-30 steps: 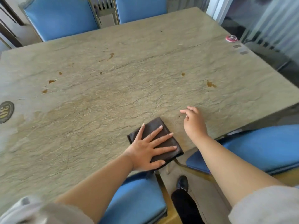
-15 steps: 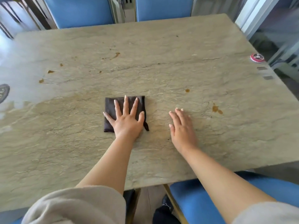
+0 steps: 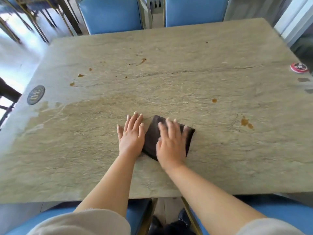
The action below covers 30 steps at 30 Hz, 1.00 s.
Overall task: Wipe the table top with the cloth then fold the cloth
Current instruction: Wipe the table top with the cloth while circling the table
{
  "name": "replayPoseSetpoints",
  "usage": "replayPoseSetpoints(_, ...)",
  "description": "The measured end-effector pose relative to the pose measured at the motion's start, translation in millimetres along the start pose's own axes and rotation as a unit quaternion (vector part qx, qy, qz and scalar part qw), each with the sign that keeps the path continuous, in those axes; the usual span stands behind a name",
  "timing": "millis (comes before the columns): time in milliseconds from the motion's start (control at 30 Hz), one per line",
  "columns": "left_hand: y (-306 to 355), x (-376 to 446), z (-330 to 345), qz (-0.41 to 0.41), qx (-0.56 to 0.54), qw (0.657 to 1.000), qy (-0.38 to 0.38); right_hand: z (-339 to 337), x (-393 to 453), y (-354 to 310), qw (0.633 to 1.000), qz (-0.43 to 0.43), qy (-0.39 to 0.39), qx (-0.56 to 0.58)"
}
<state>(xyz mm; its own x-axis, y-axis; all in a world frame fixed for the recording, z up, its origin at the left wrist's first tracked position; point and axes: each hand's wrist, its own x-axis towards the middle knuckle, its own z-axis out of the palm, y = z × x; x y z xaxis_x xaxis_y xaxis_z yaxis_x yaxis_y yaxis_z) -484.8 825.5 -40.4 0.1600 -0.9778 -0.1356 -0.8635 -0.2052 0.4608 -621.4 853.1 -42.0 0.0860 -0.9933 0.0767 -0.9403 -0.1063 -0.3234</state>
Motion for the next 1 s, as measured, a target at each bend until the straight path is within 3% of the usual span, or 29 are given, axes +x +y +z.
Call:
replayPoseSetpoints(133, -8.4, 0.6, 7.0, 0.027, 0.036, 0.999, 0.021, 8.0, 27.7, 33.3, 0.991, -0.086, -0.07, -0.071)
replayPoseSetpoints(200, -9.5, 1.9, 7.0, 0.032, 0.038, 0.999, 0.022, 0.5, 66.6, 63.3, 0.992, -0.023, -0.065, -0.108)
replayPoseSetpoints(300, -8.7, 2.7, 9.0, 0.038, 0.083, 0.996, 0.008, -8.5, 118.9, 84.6, 0.977, 0.154, -0.094, -0.118)
replayPoseSetpoints(367, -8.3, 2.9, 10.5, 0.037, 0.093, 0.995, 0.004, -4.0, 131.9, 68.0, 0.972, 0.183, -0.097, -0.107)
replayPoseSetpoints(433, -8.6, 3.2, 10.3, 0.04, 0.087, 0.995, 0.003, 3.2, 125.6, 40.7, 0.982, 0.109, -0.11, -0.107)
replayPoseSetpoints(533, -9.4, 3.8, 9.2, 0.042, 0.072, 0.997, 0.006, 9.3, 81.1, 20.8, 0.986, -0.087, -0.097, -0.102)
replayPoseSetpoints(600, -9.1, 3.2, 9.5, 0.043, 0.073, 0.996, 0.006, 0.7, 49.3, 41.0, 0.961, -0.232, -0.12, -0.088)
replayPoseSetpoints(667, -9.4, 2.7, 9.7, 0.045, 0.075, 0.996, 0.007, -13.5, 33.9, 81.7, 0.945, -0.294, -0.13, -0.066)
replayPoseSetpoints(700, -10.0, 2.6, 10.1, 0.046, 0.076, 0.996, 0.006, -19.2, 32.2, 102.7, 0.955, -0.265, -0.112, -0.074)
replayPoseSetpoints(767, -10.9, 2.6, 10.9, 0.05, 0.084, 0.995, 0.003, -27.3, 35.5, 129.1, 0.99, -0.094, -0.054, -0.088)
replayPoseSetpoints(833, -11.6, 2.4, 11.3, 0.054, 0.09, 0.995, 0.002, -27.0, 41.1, 121.2, 0.991, 0.096, -0.04, -0.087)
replayPoseSetpoints(867, -11.8, 2.1, 10.9, 0.054, 0.089, 0.995, 0.0, -24.4, 39.2, 105.5, 0.985, 0.138, -0.054, -0.088)
replayPoseSetpoints(933, -11.6, 2.1, 9.6, 0.05, 0.079, 0.996, -0.011, -14.5, 19.6, 68.9, 0.988, 0.069, -0.085, -0.112)
replayPoseSetpoints(1000, -10.4, 2.8, 7.5, 0.036, 0.067, 0.997, -0.028, -7.5, -17.2, 42.3, 0.977, -0.111, -0.137, -0.121)
